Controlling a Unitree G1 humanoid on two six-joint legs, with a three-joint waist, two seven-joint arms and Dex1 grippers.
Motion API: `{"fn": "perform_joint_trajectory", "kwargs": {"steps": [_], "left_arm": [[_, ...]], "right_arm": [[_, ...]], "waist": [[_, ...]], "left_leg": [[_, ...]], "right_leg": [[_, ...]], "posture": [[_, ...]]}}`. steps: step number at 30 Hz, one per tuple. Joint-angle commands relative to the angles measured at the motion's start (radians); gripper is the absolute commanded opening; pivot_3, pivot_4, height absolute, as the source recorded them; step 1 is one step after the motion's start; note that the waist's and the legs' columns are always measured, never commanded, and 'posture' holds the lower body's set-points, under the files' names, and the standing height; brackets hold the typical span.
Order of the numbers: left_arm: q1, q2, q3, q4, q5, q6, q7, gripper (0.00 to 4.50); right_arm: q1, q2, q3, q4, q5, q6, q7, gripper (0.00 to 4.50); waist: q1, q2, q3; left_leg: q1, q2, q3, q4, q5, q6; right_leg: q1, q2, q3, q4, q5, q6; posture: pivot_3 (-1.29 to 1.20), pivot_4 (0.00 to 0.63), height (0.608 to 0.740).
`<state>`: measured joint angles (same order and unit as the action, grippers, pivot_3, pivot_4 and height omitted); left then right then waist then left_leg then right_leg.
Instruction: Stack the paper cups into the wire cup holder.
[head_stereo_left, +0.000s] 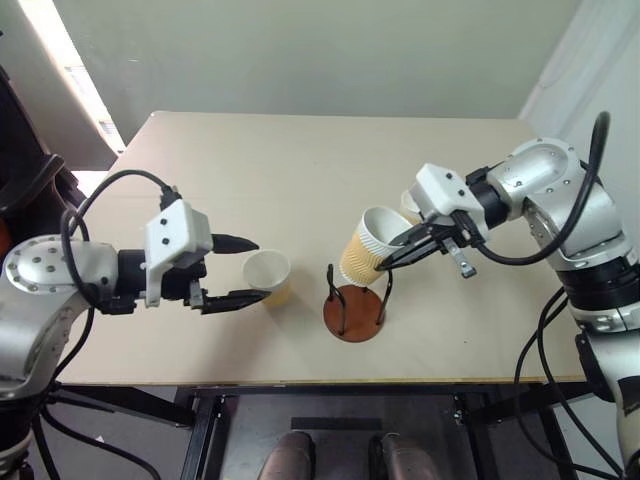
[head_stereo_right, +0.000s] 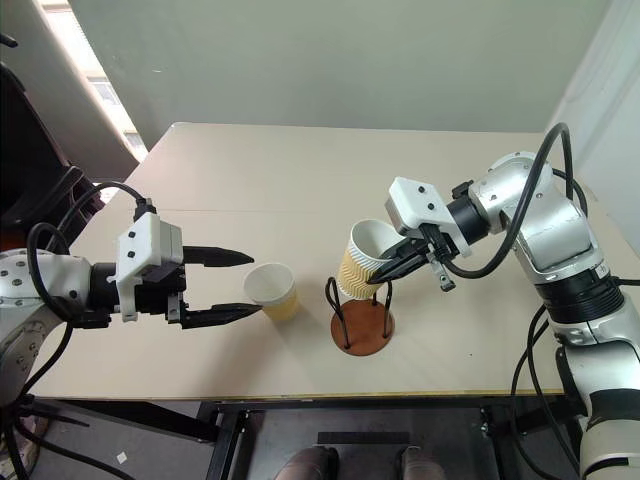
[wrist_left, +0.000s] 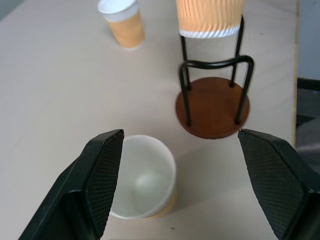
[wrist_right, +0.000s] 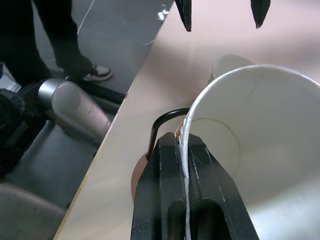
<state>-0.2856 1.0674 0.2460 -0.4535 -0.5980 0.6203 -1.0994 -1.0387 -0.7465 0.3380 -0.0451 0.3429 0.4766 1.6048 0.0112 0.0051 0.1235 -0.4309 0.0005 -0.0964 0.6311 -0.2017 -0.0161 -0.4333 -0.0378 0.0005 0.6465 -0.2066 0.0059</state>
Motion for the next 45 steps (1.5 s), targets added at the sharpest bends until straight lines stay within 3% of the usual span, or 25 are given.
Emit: {"fn": "perform_joint_trajectory", "kwargs": {"steps": [1, 4, 7, 17, 21, 23, 26, 30, 39, 42, 45], "left_arm": [[0.001, 0.011, 0.044, -0.033, -0.010, 0.002, 0.021, 3.93], [0.004, 0.014, 0.047, -0.038, -0.015, 0.002, 0.026, 3.93], [0.005, 0.016, 0.053, -0.039, -0.020, 0.001, 0.025, 3.93], [-0.140, -0.037, -0.037, 0.082, 0.093, -0.084, 0.117, 3.93], [-0.330, -0.148, -0.176, 0.219, 0.203, -0.066, 0.237, 3.93], [-0.447, -0.254, -0.266, 0.329, 0.264, -0.076, 0.280, 3.93], [-0.540, -0.374, -0.325, 0.469, 0.316, -0.123, 0.304, 3.93], [-0.577, -0.432, -0.355, 0.540, 0.347, -0.165, 0.283, 3.93], [-0.544, -0.439, -0.335, 0.465, 0.347, -0.150, 0.269, 3.93], [-0.524, -0.415, -0.320, 0.433, 0.347, -0.135, 0.269, 3.93], [-0.505, -0.396, -0.311, 0.408, 0.345, -0.125, 0.271, 3.93]], "right_arm": [[-0.015, 0.007, 0.012, -0.005, -0.014, -0.040, 0.010, 0.01], [-0.020, 0.021, 0.020, 0.012, -0.037, -0.059, 0.008, 0.01], [-0.020, 0.031, 0.028, 0.022, -0.054, -0.064, 0.008, 0.62], [-0.077, 0.042, -0.041, 0.137, -0.084, -0.096, -0.052, 4.02], [-0.190, 0.080, -0.059, 0.466, -0.207, -0.210, -0.236, 4.02], [-0.252, 0.105, -0.042, 0.723, -0.297, -0.303, -0.361, 4.02], [-0.297, 0.138, -0.028, 0.955, -0.363, -0.379, -0.426, 4.02], [-0.320, 0.177, -0.022, 1.128, -0.437, -0.439, -0.507, 4.02], [-0.303, 0.245, -0.041, 1.286, -0.512, -0.445, -0.607, 4.02], [-0.295, 0.251, -0.038, 1.289, -0.527, -0.451, -0.603, 3.41], [-0.287, 0.250, -0.036, 1.285, -0.542, -0.462, -0.595, 2.38]], "waist": [[0.000, 0.000, 0.000], [-0.001, 0.000, 0.000], [-0.001, 0.000, 0.000], [0.000, 0.000, 0.000], [0.006, 0.000, 0.000], [0.012, 0.000, 0.000], [0.019, 0.000, 0.000], [0.013, 0.001, 0.002], [0.013, 0.002, 0.002], [0.013, 0.002, 0.002], [0.014, 0.002, 0.002]], "left_leg": [[0.000, 0.000, 0.000, 0.000, 0.000, 0.000], [0.001, 0.000, 0.000, 0.000, 0.000, -0.001], [0.001, 0.000, 0.000, 0.000, 0.001, -0.001], [0.002, 0.000, 0.000, 0.000, 0.002, -0.002], [0.002, 0.000, -0.001, 0.000, 0.004, -0.003], [0.002, 0.000, -0.001, 0.000, 0.005, -0.005], [0.002, -0.002, -0.001, 0.000, 0.005, -0.006], [-0.003, -0.002, 0.000, 0.000, 0.006, -0.003], [-0.008, 0.002, 0.002, -0.001, 0.007, -0.011], [-0.009, 0.001, 0.003, 0.000, 0.006, -0.010], [-0.009, 0.001, 0.003, 0.001, 0.006, -0.009]], "right_leg": [[0.000, 0.000, 0.000, 0.000, 0.000, 0.000], [0.000, 0.000, 0.000, 0.001, 0.000, -0.001], [0.000, 0.000, 0.000, 0.001, 0.001, -0.001], [0.000, 0.000, 0.000, 0.002, 0.002, -0.002], [0.000, 0.000, 0.000, 0.002, 0.004, -0.003], [0.001, -0.001, 0.000, 0.001, 0.007, -0.005], [0.002, -0.003, 0.000, 0.000, 0.010, -0.006], [-0.004, -0.003, 0.001, -0.001, 0.018, 0.006], [-0.009, 0.001, 0.000, -0.002, 0.018, 0.009], [-0.009, 0.000, 0.000, -0.002, 0.018, 0.009], [-0.009, 0.000, 0.000, -0.002, 0.018, 0.009]], "posture": [[0.00, 0.150, 0.740], [0.00, 0.150, 0.740], [0.00, 0.150, 0.740], [0.00, 0.150, 0.740], [0.00, 0.150, 0.740], [0.00, 0.150, 0.740], [0.00, 0.150, 0.740], [0.00, 0.150, 0.740], [0.00, 0.150, 0.740], [0.00, 0.150, 0.740], [0.00, 0.150, 0.740]]}}
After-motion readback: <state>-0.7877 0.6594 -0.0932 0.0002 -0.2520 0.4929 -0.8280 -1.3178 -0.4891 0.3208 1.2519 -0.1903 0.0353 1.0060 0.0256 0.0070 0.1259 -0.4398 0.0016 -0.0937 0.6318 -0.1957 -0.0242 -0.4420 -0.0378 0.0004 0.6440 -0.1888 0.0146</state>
